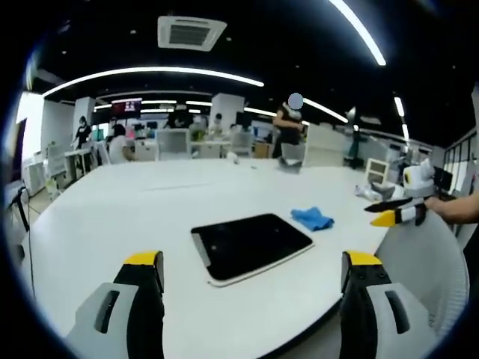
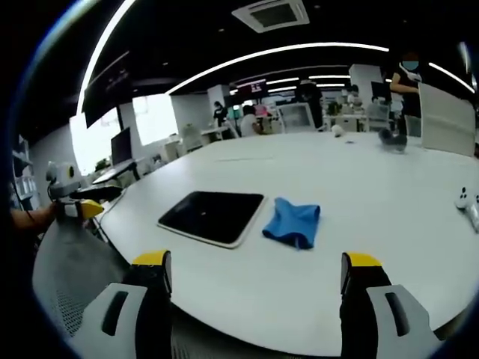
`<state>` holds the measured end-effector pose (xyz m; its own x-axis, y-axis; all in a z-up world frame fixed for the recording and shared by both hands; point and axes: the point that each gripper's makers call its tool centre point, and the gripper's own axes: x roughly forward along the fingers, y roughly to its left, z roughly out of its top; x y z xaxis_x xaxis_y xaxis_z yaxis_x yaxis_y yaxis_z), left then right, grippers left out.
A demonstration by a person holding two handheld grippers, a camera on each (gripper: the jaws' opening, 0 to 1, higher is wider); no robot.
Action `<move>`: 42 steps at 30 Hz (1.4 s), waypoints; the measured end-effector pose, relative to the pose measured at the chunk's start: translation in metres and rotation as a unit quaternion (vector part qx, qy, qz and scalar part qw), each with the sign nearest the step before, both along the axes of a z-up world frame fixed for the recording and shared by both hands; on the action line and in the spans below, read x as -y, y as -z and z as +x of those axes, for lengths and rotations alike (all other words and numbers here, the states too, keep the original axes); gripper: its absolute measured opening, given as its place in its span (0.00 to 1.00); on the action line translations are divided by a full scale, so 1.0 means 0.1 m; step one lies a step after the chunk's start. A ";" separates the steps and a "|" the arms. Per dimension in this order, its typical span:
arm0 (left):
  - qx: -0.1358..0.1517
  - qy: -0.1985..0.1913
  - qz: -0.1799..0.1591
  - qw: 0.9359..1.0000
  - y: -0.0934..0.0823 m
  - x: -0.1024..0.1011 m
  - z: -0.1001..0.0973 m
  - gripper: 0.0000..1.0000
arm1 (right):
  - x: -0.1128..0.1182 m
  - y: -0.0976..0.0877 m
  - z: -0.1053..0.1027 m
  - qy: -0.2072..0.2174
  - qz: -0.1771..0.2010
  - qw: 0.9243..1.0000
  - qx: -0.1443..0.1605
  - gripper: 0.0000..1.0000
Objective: Wipe the mirror surface with the cleaning cloth until all visible marks leave the cleaned area.
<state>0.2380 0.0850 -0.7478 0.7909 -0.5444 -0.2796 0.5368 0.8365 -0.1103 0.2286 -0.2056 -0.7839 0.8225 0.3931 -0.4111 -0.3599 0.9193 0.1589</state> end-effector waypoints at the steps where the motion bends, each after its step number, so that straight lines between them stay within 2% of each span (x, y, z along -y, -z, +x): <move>1: 0.001 0.001 0.005 1.000 0.01 0.00 0.00 0.99 | 0.00 0.00 0.00 0.001 0.001 1.000 0.000 0.93; 5: 0.000 0.006 0.006 1.000 0.03 0.01 -0.01 0.99 | -0.01 -0.01 -0.01 -0.003 0.005 1.000 0.001 0.91; 10: 0.005 -0.011 -0.001 1.000 0.03 -0.07 0.00 0.99 | -0.04 0.01 -0.02 -0.009 0.004 1.000 -0.004 0.92; 11: -0.004 -0.014 -0.008 1.000 0.04 -0.07 -0.01 0.99 | -0.04 0.01 -0.01 -0.008 0.004 1.000 -0.004 0.92; 23: -0.014 -0.015 -0.020 1.000 0.05 -0.06 -0.01 0.99 | -0.05 0.00 -0.02 -0.011 0.011 1.000 -0.005 0.92; 42: -0.014 -0.026 -0.019 0.999 0.05 -0.09 0.00 0.99 | -0.07 0.00 -0.03 -0.011 0.020 1.000 -0.007 0.94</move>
<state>0.2379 0.0945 -0.7525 0.8106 -0.5133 -0.2821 0.4886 0.8582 -0.1575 0.2257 -0.1991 -0.7841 0.8070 0.4283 -0.4065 -0.3782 0.9036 0.2012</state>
